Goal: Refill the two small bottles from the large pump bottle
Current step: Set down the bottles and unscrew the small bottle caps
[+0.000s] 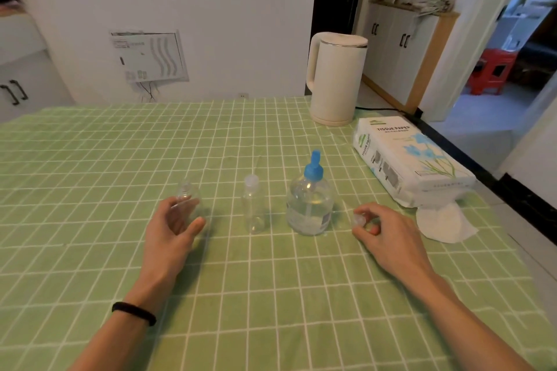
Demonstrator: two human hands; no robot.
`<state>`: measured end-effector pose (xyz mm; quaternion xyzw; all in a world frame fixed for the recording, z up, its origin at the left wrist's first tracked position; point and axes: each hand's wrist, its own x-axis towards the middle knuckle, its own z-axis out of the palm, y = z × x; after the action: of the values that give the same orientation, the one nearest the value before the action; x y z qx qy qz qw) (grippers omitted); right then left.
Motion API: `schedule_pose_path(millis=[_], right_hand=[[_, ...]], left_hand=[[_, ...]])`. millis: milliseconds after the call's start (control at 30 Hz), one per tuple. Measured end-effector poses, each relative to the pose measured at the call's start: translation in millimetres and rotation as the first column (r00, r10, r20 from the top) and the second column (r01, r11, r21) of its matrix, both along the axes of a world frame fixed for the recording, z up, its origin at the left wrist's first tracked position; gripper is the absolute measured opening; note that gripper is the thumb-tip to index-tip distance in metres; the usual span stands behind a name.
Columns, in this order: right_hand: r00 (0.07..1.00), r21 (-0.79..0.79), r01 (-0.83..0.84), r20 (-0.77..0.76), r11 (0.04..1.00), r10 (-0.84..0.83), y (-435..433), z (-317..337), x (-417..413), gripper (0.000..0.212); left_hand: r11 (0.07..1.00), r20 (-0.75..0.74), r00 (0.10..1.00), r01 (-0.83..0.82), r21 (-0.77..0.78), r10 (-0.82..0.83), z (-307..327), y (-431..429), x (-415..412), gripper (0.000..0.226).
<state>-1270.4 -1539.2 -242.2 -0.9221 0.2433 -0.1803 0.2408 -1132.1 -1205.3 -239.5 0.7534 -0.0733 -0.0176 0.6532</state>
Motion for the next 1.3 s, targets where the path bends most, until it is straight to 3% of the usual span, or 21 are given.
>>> schedule_pose_path(millis=[167, 267, 367, 500, 600, 667, 767, 867, 1033, 1133, 1233, 1300], right_hand=[[0.999, 0.08, -0.004, -0.048, 0.997, 0.008, -1.3, 4.8, -2.3, 0.048], [0.999, 0.131, 0.035, 0.029, 0.991, -0.04, -0.1, 9.4, -12.5, 0.05], [0.979, 0.156, 0.036, 0.192, 0.987, -0.066, 10.0, 20.5, -16.5, 0.033], [0.927, 0.19, -0.157, 0.366, 0.969, 0.079, 50.7, 49.2, -8.9, 0.005], [0.887, 0.19, -0.345, 0.386, 0.919, 0.253, 84.8, 60.7, 4.2, 0.005], [0.88, 0.175, -0.386, 0.364, 0.906, 0.305, 101.3, 62.7, 18.1, 0.008], [0.914, 0.136, -0.367, 0.234, 0.92, 0.33, 117.5, 63.4, 41.0, 0.036], [0.94, 0.056, -0.323, 0.134, 0.945, 0.314, 124.8, 65.2, 55.9, 0.047], [0.938, -0.026, -0.315, 0.142, 0.949, 0.315, 129.9, 69.2, 64.3, 0.03], [0.89, -0.017, -0.419, 0.191, 0.908, 0.414, 130.3, 65.7, 64.0, 0.028], [0.834, -0.016, -0.528, 0.182, 0.849, 0.522, 127.1, 67.3, 61.7, 0.01], [0.812, -0.02, -0.565, 0.164, 0.825, 0.561, 123.9, 66.8, 60.8, 0.015]], left_hand=[[0.995, -0.007, 0.997, -0.081, 0.061, 0.082, 3.9, 6.0, -12.9, 0.074], [0.968, 0.191, 0.963, -0.216, 0.131, 0.189, 2.3, 7.3, -45.2, 0.058], [0.979, 0.276, 0.96, -0.099, 0.176, 0.047, 0.5, -6.6, -70.5, 0.048], [0.955, 0.249, 0.961, 0.044, 0.294, -0.121, -3.1, -37.9, -69.1, 0.073], [0.956, 0.224, 0.962, 0.088, 0.281, -0.154, -3.6, -60.4, -54.7, 0.083], [0.96, 0.203, 0.966, 0.107, 0.257, -0.162, -3.0, -72.3, -44.2, 0.078], [0.974, 0.207, 0.969, 0.091, 0.21, -0.135, -1.4, -80.2, -32.3, 0.053], [0.975, 0.247, 0.956, 0.111, 0.19, -0.157, -2.4, -74.9, -29.1, 0.036], [0.961, 0.313, 0.924, 0.151, 0.231, -0.22, -2.7, -58.2, -34.3, 0.04], [0.961, 0.312, 0.922, 0.162, 0.224, -0.228, -3.9, -51.1, -34.2, 0.041], [0.958, 0.28, 0.927, 0.194, 0.211, -0.249, -3.6, -46.5, -33.2, 0.042], [0.957, 0.257, 0.93, 0.215, 0.195, -0.261, -2.9, -44.0, -32.9, 0.043]])
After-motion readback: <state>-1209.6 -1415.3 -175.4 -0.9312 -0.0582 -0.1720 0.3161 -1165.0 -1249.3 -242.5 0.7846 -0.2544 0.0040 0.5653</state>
